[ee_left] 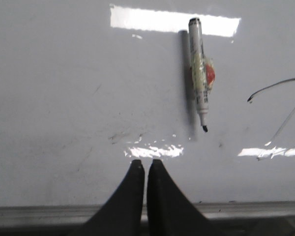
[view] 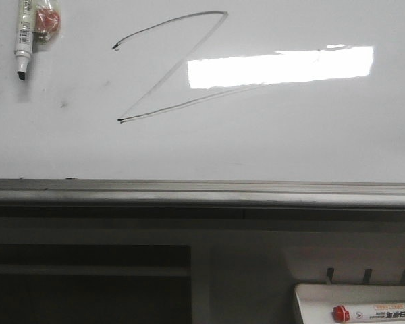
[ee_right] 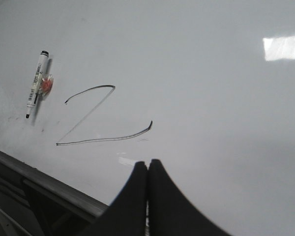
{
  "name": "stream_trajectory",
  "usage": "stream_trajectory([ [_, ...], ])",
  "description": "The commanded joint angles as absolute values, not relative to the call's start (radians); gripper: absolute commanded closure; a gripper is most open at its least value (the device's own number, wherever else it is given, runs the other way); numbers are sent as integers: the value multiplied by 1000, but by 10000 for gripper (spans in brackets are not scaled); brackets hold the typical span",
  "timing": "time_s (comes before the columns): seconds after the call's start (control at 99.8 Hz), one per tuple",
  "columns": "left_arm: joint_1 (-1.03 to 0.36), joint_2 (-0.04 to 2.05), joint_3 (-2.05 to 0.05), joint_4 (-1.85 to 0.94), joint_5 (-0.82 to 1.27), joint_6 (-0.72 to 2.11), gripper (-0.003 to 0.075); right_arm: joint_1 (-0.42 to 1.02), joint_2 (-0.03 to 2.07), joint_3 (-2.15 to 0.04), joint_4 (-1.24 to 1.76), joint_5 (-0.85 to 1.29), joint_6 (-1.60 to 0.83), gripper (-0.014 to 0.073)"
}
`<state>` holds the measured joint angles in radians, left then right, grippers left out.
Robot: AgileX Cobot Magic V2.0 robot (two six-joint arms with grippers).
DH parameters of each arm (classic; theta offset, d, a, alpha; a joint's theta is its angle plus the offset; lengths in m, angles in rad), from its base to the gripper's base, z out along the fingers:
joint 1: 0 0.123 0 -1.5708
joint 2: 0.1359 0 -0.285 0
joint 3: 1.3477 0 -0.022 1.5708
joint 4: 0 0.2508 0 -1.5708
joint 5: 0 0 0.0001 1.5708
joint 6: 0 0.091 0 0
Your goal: Write number 2 on whiteboard
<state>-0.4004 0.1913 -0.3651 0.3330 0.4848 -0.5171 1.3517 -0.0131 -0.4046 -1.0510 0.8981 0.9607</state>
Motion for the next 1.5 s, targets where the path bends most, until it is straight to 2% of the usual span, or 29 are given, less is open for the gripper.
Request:
stream_trajectory([
  [0.0, -395, 202, -363, 381, 412, -525, 741, 1353, -20, -426, -1110, 852, 967, 654],
  [0.301, -395, 185, -275, 397, 417, -454, 741, 1353, -20, -426, -1110, 852, 967, 654],
  [0.411, -383, 172, -248, 284, 294, -276, 741, 1353, -20, -426, -1110, 852, 967, 654],
  [0.581, -304, 149, -169, 90, -20, -61, 741, 1353, -20, -426, -1110, 852, 967, 654],
  [0.641, -267, 133, -139, 60, -43, -51, 741, 1353, -20, -426, -1110, 852, 967, 654],
  [0.852, -162, 3, 16, 64, -14, -51, 741, 1353, -20, -426, -1110, 852, 967, 654],
  [0.892, -156, -40, 8, 43, 110, -51, 741, 1353, -20, -426, -1110, 852, 967, 654],
  [1.032, -151, -26, 9, 6, 272, -51, 741, 1353, -20, -426, -1113, 852, 967, 654],
  [1.493, -149, -30, 11, -31, 282, -53, 741, 1353, -20, -426, -1113, 852, 967, 654],
])
